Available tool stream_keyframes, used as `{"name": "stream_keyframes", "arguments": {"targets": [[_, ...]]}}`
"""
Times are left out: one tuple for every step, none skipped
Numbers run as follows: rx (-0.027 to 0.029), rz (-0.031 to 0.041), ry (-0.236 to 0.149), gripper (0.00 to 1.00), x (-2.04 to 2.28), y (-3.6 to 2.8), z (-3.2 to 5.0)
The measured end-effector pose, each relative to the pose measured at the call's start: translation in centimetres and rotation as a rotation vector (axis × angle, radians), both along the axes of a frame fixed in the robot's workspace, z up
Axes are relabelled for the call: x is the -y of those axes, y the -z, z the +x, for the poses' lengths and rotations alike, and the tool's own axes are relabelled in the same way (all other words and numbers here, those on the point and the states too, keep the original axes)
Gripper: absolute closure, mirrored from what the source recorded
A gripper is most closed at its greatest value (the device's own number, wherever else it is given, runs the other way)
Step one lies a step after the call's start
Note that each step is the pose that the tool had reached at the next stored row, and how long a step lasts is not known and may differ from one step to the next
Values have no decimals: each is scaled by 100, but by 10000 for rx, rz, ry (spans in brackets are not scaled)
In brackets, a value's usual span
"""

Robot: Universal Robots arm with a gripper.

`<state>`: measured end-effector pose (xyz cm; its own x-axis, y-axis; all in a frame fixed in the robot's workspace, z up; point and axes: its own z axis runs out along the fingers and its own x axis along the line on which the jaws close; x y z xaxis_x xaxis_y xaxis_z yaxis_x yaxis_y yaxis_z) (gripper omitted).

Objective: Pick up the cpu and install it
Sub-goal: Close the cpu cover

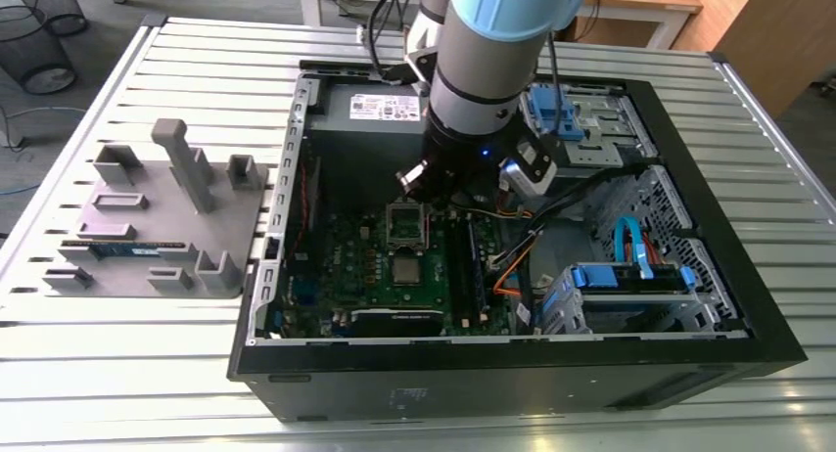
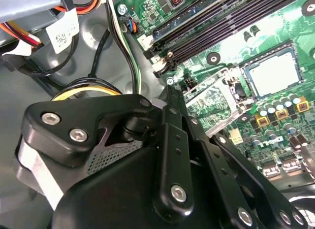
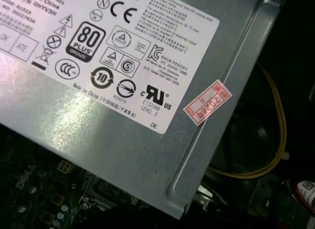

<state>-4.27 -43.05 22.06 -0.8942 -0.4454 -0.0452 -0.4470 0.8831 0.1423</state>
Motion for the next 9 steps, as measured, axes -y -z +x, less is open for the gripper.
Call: {"name": "stream_keyframes", "arguments": {"targets": [[0,-1,1,89,3,-1,0],[0,-1,2,89,4,0,0],[0,0,1,89,4,2,0],[1,2,0,89,4,6,1],[1,0,-2,89,5,10,5],[0,0,-1,89,4,15,9],[0,0,0,89,4,22,12],[0,0,0,89,4,30,15],[0,0,0,89,4,38,18]]}}
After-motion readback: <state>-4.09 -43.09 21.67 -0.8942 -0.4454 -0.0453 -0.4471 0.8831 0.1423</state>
